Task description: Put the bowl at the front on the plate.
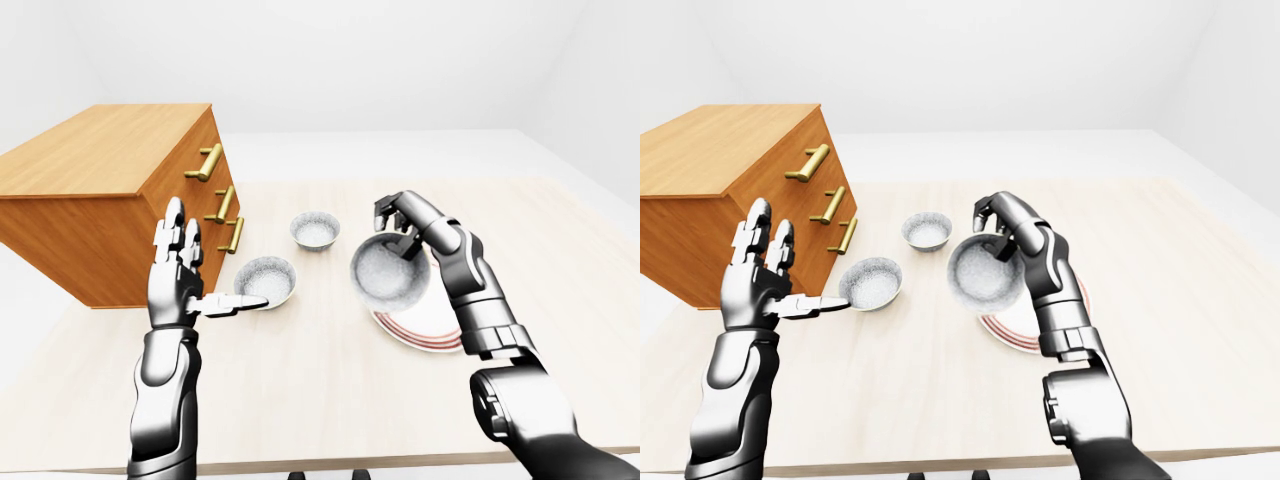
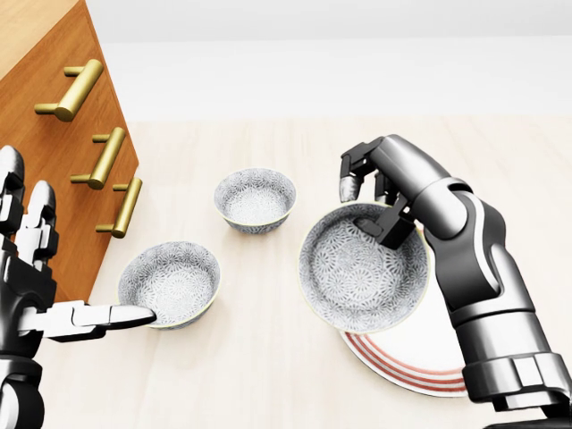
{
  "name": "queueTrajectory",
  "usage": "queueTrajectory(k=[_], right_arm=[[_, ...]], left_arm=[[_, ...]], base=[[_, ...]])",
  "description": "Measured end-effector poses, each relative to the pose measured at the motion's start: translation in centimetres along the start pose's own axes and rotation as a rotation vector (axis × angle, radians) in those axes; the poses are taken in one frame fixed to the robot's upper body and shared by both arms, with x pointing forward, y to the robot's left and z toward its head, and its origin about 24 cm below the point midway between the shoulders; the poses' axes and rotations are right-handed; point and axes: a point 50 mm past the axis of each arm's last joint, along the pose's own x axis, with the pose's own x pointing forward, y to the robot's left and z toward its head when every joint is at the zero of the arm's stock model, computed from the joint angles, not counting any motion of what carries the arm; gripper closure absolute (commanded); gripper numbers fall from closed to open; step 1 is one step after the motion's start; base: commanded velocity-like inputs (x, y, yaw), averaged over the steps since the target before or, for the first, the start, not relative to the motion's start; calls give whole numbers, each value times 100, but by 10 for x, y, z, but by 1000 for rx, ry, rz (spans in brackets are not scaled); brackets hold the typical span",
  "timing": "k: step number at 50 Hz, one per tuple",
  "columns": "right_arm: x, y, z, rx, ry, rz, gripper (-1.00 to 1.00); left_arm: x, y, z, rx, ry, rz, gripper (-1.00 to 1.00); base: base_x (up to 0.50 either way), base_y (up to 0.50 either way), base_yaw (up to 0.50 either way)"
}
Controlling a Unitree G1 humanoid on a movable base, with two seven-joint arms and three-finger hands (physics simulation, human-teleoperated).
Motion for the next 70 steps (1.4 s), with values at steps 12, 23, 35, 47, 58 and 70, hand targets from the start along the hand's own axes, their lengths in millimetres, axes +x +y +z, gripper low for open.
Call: queueTrajectory(k=[12,23,35,47,58,70], right_arm=[[3,-10,-26,31,101,7,100],[2,-16,-50,68,194,-11,100],[-1,-17,-73,100,284,-27,100],[-5,-13,-88,123,347,-26,100],[-6,-7,-95,139,383,-3,100],[-7,0,-102,181,417,25,100]], left_arm=[[0,-1,-3,1,12,-2,-100],[0,-1,-5,1,22,-2,-100],[0,-1,-4,2,17,-3,-100],[-1,-2,-2,3,11,-3,-100],[-1,-2,-4,3,16,-4,-100],[-1,-2,-8,3,36,-5,-100]], base=[[0,0,0],[0,0,0],[0,0,0],[0,0,0],[0,0,0],[0,0,0]])
